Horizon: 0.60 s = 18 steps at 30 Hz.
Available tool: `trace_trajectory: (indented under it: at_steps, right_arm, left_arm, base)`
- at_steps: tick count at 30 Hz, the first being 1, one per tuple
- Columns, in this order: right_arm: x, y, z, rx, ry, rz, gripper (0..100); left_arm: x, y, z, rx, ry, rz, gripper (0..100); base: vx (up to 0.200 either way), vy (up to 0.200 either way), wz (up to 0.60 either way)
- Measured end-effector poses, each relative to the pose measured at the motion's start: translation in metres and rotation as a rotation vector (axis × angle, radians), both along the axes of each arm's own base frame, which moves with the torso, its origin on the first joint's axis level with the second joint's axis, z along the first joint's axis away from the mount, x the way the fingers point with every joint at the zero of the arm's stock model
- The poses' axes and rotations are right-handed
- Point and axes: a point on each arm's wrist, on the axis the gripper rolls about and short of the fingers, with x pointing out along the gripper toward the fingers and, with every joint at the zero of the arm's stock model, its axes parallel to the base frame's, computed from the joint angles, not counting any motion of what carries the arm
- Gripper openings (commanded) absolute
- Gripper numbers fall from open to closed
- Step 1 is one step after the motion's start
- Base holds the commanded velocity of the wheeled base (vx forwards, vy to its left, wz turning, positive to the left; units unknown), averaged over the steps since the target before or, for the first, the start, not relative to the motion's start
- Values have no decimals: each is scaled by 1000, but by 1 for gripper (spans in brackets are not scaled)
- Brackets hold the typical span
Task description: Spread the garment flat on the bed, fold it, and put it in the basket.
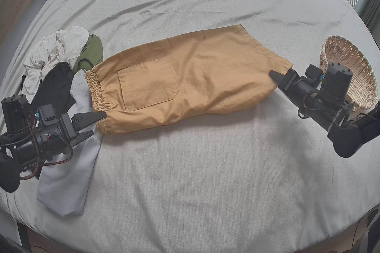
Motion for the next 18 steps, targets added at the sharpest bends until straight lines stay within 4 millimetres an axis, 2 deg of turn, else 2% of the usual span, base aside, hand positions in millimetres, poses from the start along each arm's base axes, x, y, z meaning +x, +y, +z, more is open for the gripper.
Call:
trace_trajectory:
  at_steps: [7,18]
  right_arm:
    - [-30,-18,2,-44,40,-28,0]
    - [-61,-46,-7,-110,86,-98,0]
  left_arm:
    - [2,-6,-6,0,-15,-25,100]
    - [2,-8,-16,-2,-18,-31,100]
  base:
    - [0,0,0]
    - [0,0,0]
